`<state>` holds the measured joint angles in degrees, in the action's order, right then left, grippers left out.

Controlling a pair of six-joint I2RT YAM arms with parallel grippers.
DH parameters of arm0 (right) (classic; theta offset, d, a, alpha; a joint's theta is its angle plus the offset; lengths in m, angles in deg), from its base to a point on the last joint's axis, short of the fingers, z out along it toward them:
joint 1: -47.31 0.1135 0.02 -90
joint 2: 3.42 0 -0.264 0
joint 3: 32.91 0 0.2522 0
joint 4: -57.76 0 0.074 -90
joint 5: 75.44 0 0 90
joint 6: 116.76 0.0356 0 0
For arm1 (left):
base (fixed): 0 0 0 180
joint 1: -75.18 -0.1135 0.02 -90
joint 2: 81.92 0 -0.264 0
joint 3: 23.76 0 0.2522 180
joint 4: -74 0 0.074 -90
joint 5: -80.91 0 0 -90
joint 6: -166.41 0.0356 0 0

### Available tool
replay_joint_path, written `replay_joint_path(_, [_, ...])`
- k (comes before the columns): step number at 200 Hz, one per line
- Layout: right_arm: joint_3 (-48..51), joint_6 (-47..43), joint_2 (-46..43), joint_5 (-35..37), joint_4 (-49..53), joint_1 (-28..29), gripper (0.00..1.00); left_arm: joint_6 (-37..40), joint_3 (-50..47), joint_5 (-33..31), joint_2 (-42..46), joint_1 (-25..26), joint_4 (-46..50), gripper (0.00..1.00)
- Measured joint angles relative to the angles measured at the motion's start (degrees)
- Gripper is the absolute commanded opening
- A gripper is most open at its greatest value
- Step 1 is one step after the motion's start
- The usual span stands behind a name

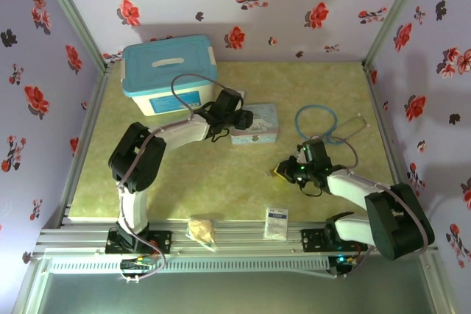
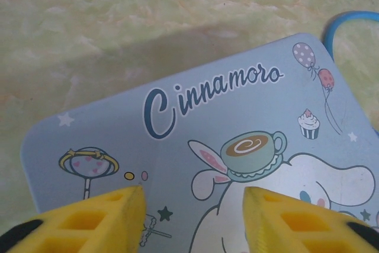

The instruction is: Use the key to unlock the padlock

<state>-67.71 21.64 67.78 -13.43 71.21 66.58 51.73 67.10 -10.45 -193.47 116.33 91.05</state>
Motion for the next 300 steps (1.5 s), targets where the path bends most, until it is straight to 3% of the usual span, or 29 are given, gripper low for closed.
replay_joint_path(11, [-2.49, -2.91, 0.42, -0.02, 5.35, -1.01, 0.19, 0.0, 0.0, 0.04, 0.13, -0.04, 0.26, 0.54])
replay_joint_path(26, [-5.03, -5.97, 0.94, 1.75, 11.1, -1.51, 0.39, 0.02, 0.37, 0.11, 0.31, -0.22, 1.16, 0.56])
replay_joint_path(34, [-5.7, -7.37, 1.22, 2.82, 13.84, -1.66, 0.42, 0.04, 0.68, 0.11, 0.44, -0.39, 1.95, 0.57])
replay_joint_path(72, [-11.02, -12.13, 4.39, 7.58, 22.49, -1.77, 0.43, 0.26, 1.07, -0.02, 2.38, -2.14, 6.29, 0.58])
replay_joint_path(122, [-12.83, -12.85, 6.88, 8.5, 23.52, -1.25, 0.42, 0.44, -0.2, -0.11, 11.63, -3.37, 8.5, 0.59])
replay_joint_path(161, [-14.8, -12.87, 8.85, 8.74, 24.72, -0.87, 0.43, 0.42, -7.58, -0.15, 19.54, -4.35, 8.41, 0.59])
replay_joint_path(204, [-15.93, -12.9, 9.84, 8.66, 25.11, -0.59, 0.46, 0.17, -15.96, -0.61, 20.46, -7.19, 9.75, 0.59])
replay_joint_path(244, [-15.93, -12.9, 9.46, 8.59, 24.2, -0.5, 0.45, -0.26, -17.27, -0.81, 20.68, -7.45, 10.47, 0.59])
replay_joint_path(300, [-16.02, -13.0, 9.22, 12.15, 12.79, -0.48, 0.44, -0.46, -17.29, -0.81, 22.08, -7.45, 10.36, 0.59])
